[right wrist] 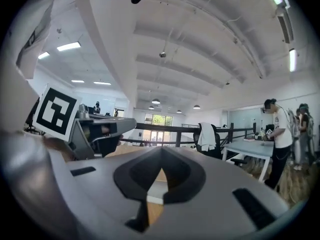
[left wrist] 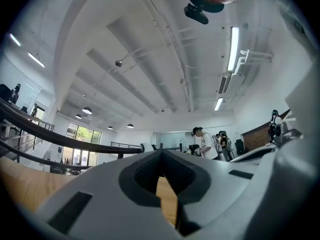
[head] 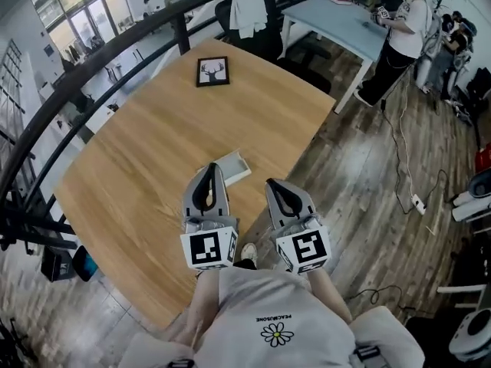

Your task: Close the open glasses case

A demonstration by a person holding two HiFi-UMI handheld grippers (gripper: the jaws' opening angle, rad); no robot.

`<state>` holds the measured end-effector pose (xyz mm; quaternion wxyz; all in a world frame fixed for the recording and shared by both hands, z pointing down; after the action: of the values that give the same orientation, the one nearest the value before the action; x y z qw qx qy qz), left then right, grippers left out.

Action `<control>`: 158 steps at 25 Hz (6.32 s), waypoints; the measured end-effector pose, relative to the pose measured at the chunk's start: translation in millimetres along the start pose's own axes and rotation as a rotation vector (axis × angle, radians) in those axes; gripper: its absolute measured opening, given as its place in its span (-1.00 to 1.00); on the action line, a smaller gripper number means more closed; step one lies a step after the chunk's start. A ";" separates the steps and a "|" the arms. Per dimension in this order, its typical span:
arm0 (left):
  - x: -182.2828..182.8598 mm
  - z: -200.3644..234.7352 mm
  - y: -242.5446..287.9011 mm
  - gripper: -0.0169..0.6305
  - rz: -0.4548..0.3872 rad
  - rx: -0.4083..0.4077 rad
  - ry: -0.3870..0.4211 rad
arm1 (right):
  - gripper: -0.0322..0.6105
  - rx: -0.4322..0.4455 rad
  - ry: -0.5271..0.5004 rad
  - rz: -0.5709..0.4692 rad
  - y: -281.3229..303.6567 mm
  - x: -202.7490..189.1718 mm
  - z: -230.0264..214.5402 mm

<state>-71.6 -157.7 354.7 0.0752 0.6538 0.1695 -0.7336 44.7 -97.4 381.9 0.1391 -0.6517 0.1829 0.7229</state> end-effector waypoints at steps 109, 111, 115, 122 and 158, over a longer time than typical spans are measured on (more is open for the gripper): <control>-261.9 -5.3 48.1 -0.16 0.834 0.112 -0.058 | -0.88 0.322 0.007 0.052 54.7 -14.0 -56.5; -266.6 -8.6 42.9 -0.16 0.850 0.109 -0.060 | -0.88 0.322 0.010 0.051 54.5 -14.0 -56.6; -279.0 -8.0 30.6 -0.16 0.886 0.114 -0.069 | -0.88 0.310 -0.030 0.038 51.4 -14.9 -59.0; -282.7 -5.3 26.4 -0.16 0.889 0.118 -0.066 | -0.88 0.319 0.003 0.060 45.8 -17.0 -52.8; 9.1 -10.0 70.9 -0.90 0.204 0.191 0.122 | -0.88 0.293 -0.092 -0.134 100.5 53.9 -82.5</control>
<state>-39.9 -219.2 334.2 0.0764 0.7153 0.0360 -0.6937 68.1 -226.1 329.8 0.2889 -0.6013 0.2360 0.7066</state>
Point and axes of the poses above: the fingertips, and each gripper's own axes: y forward along the fingers, z to its left, x out of its top, the point moved 1 cm from there along -y, backward along the fingers, and after that the axes turned 12 degrees about x, right-handed, at the moved point
